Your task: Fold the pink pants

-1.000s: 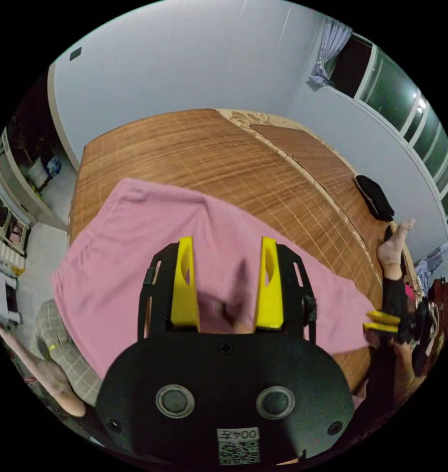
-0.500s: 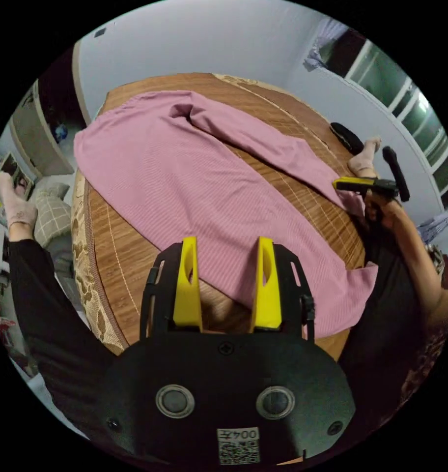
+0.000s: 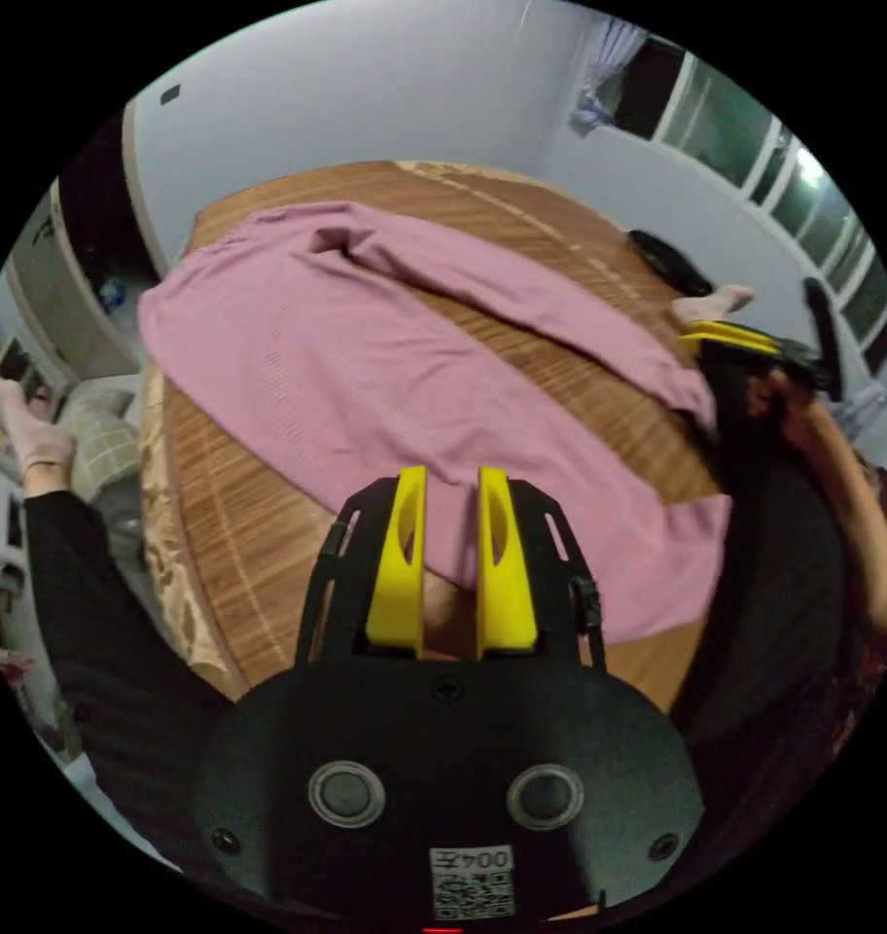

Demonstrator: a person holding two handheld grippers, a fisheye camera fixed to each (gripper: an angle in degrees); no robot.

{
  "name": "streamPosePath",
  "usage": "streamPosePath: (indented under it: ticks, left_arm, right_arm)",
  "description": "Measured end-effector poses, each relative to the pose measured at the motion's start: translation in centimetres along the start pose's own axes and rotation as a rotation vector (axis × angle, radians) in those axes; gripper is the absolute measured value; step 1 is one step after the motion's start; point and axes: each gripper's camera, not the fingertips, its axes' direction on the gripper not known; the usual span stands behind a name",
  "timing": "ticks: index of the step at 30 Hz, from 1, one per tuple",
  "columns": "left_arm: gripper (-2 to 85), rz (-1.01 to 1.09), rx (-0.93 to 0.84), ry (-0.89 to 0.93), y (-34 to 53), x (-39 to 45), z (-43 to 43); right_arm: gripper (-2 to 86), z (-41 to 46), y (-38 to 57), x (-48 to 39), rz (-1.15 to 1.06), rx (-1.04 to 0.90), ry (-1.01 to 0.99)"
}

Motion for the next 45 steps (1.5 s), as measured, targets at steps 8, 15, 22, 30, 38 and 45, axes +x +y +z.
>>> streamPosePath:
  ticks: [8,15,22,30,38,45]
  left_arm:
    - [3.1,0.41,-0.215,0.433,8.6,12.0,4.6]
    - [12.4,0.637,-0.217,0.204,10.3,16.1,9.9]
    - [10.9,0.612,-0.208,0.122,10.2,14.1,11.7]
    - [12.3,0.643,-0.06,0.09,10.3,12.4,11.1]
    - [4.9,0.587,-0.163,0.068,7.2,9.1,14.5]
    - [5.6,0.565,-0.638,0.873,8.0,3.2,16.5]
  right_arm:
    - [11.2,-3.4,3.0,-0.1,0.054,0.061,-0.024]
    - [10.8,-4.0,4.8,-0.3,0.084,0.043,-0.033]
    - [8.6,-4.4,5.9,-0.3,0.119,0.058,-0.058]
    - [6.3,-4.1,6.1,-0.8,0.117,0.06,-0.078]
    - [5.8,-3.8,5.5,-1.0,0.129,0.058,-0.089]
    - [7.0,-3.0,3.9,-1.7,0.111,0.053,-0.106]
